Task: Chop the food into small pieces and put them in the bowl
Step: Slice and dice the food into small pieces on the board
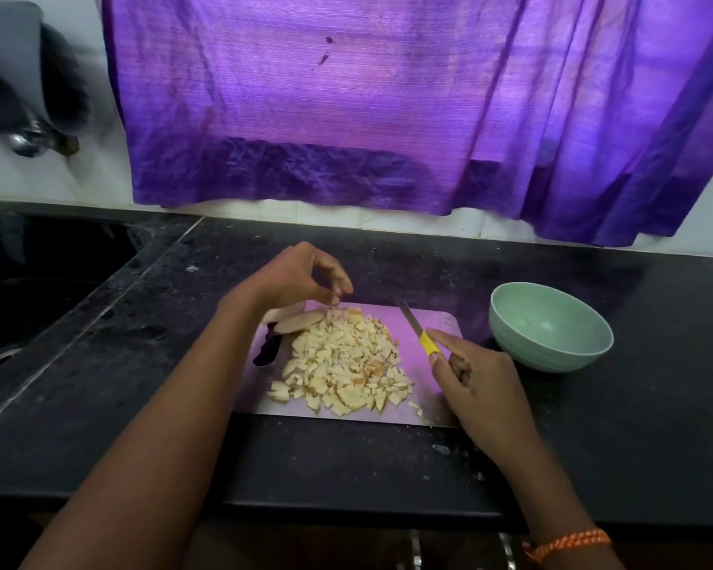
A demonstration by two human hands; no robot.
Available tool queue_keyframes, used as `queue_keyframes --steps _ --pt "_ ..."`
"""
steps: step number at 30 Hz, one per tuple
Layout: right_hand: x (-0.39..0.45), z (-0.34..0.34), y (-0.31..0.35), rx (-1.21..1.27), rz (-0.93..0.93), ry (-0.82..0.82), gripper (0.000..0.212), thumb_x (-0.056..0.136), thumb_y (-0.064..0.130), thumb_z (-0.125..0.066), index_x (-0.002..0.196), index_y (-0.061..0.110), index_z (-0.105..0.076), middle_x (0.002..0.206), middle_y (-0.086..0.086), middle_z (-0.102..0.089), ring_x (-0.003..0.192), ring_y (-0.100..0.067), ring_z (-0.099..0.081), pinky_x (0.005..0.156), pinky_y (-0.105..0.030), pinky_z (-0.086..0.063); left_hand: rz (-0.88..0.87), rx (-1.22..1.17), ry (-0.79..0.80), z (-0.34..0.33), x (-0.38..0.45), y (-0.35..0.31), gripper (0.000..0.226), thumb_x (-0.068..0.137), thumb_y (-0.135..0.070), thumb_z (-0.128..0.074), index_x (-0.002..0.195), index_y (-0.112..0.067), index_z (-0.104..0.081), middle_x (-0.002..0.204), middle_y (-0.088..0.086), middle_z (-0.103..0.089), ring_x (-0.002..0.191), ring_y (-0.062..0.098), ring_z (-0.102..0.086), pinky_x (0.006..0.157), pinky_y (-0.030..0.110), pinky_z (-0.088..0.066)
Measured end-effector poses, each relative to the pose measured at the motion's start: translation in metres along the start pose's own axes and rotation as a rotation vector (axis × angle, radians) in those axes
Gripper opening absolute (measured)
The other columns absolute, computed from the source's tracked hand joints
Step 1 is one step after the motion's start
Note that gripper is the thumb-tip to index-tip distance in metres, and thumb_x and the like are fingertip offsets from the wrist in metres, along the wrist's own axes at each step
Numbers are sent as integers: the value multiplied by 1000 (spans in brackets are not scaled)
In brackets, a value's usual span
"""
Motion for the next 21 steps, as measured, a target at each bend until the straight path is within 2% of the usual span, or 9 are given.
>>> queue_keyframes --steps 4,6,8,10,14,17,19,21 --pt "1 -1 -3 -36 -18 0 25 99 26 -64 122 25 -75 54 3 -48 50 -12 -43 53 -32 -42 154 96 75 14 -5 31 20 86 -10 -85 93 -28 -84 91 -5 -79 93 18 -73 96 46 -57" --pt "1 -3 -4 -44 -28 5 22 99 28 -63 116 21 -76 59 1 -59 53 -11 -49 57 -36 -50 178 104 134 15 -8 37 22 87 -11 -85 96 -31 -84 95 4 -77 89 18 -68 90 42 -54" --pt "1 -3 -4 -46 -26 11 23 99 29 -62 118 24 -75 67 1 -66 58 -11 -57 61 -38 -55 181 106 214 11 -12 36 25 87 -12 -86 103 -31 -84 99 7 -74 88 16 -64 86 35 -50" --pt "0 -3 -2 -47 -14 8 24 99 27 -62 120 27 -74 58 7 -56 53 -11 -49 58 -36 -50 202 123 264 7 -15 38 26 86 -15 -88 106 -31 -84 99 2 -72 90 16 -63 84 34 -49" --pt "0 0 2 -60 7 -2 26 99 26 -63 122 30 -73 55 4 -47 50 -14 -41 54 -35 -43 213 154 249 8 -15 37 20 83 -14 -89 99 -22 -80 107 1 -73 100 20 -66 86 37 -49" --pt "0 0 2 -55 -3 -7 21 99 24 -63 116 24 -75 56 9 -48 50 -13 -41 52 -33 -41 146 68 222 11 -15 27 15 87 -8 -85 93 -14 -74 101 10 -75 95 17 -68 87 36 -50" --pt "0 1 2 -50 -4 -5 25 99 24 -64 121 27 -75 55 12 -50 50 -12 -44 53 -32 -42 126 5 219 13 -16 23 13 90 -4 -81 94 -11 -71 104 19 -75 93 17 -68 88 34 -51" --pt "-1 1 3 -47 -9 2 26 99 25 -64 123 29 -74 55 10 -54 51 -12 -48 55 -33 -47 119 -21 221 12 -17 21 11 92 -2 -79 97 -9 -71 105 21 -75 93 16 -69 88 31 -51"
Point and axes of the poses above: each hand's wrist, its own x-axis towards the middle knuckle, its own z-axis out of the back of the hand, y = z × x, the point moved 9 cm from there along x, towards the middle knuckle
